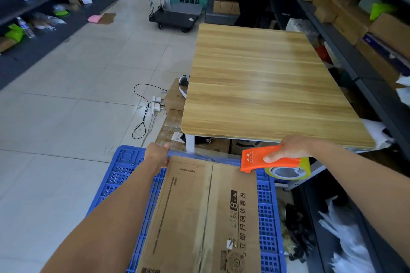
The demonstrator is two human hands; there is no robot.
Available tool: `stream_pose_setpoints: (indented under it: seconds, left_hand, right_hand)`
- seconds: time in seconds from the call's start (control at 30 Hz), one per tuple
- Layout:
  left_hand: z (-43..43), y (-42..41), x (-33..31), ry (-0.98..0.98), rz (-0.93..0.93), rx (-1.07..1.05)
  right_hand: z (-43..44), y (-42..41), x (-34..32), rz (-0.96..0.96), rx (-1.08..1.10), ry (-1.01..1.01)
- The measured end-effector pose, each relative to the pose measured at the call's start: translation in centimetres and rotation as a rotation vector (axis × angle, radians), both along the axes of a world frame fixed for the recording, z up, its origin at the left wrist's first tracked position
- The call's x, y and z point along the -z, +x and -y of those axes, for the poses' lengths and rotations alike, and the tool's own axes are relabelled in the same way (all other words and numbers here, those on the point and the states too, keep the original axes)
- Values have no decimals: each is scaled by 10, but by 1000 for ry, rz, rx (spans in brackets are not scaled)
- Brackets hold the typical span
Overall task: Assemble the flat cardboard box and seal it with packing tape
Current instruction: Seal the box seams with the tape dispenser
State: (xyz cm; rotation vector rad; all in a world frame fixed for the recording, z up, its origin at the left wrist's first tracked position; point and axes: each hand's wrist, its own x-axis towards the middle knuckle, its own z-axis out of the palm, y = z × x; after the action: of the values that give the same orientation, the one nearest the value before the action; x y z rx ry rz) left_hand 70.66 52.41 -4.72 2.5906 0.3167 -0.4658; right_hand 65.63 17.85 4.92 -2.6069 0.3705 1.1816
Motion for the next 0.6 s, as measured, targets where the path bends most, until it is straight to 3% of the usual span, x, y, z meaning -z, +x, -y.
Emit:
stream_pose_setpoints:
  seconds: [0.07, 0.1, 0.17, 0.37, 0.6]
  left_hand:
    - [-1, 3, 6, -429, -18, -291]
    - [1, 5, -1, -550, -29, -398]
    - [-2, 3, -5, -652, -43, -407]
    - [-5, -2, -31, -734, -2, -336]
    - [-27, 7, -30, -697, 65, -436]
  right_hand:
    - [-2, 0, -5, 5, -1, -16]
    - [-3, 0, -7, 14, 1, -13]
    - [-3, 0, -10, 30, 11, -1]
    - [-6, -1, -24, 73, 26, -18]
    - [-26, 8, -37, 105, 18, -9]
